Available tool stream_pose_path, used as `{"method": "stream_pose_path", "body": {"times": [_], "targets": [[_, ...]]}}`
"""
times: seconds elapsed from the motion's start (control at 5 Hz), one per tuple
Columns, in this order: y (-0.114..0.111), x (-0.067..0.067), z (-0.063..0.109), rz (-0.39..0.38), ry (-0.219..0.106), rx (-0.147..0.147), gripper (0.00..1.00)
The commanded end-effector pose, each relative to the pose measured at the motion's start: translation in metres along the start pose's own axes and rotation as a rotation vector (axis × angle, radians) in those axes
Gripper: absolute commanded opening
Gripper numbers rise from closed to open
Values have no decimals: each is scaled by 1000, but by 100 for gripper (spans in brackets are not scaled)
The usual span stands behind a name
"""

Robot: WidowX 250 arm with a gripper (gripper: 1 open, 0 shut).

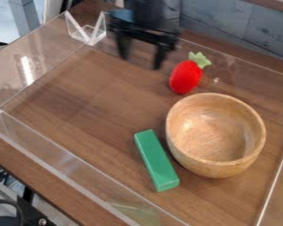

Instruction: Move the red fruit to the right

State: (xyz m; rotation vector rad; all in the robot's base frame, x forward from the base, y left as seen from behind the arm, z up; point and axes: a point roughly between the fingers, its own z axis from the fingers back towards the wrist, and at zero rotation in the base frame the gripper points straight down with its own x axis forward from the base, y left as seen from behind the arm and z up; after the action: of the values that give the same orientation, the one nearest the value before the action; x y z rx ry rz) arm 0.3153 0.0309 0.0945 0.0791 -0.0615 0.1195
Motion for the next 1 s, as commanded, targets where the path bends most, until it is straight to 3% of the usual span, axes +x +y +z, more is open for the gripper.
{"method": "stream_pose_path", "body": {"times": [0.0,0.2,0.8], "targets": [[-24,19,9,-76,-64,-12,100],[-40,30,0,-115,-63,-13,100],[-38,49,-25,-115,-33,-2,100]]}}
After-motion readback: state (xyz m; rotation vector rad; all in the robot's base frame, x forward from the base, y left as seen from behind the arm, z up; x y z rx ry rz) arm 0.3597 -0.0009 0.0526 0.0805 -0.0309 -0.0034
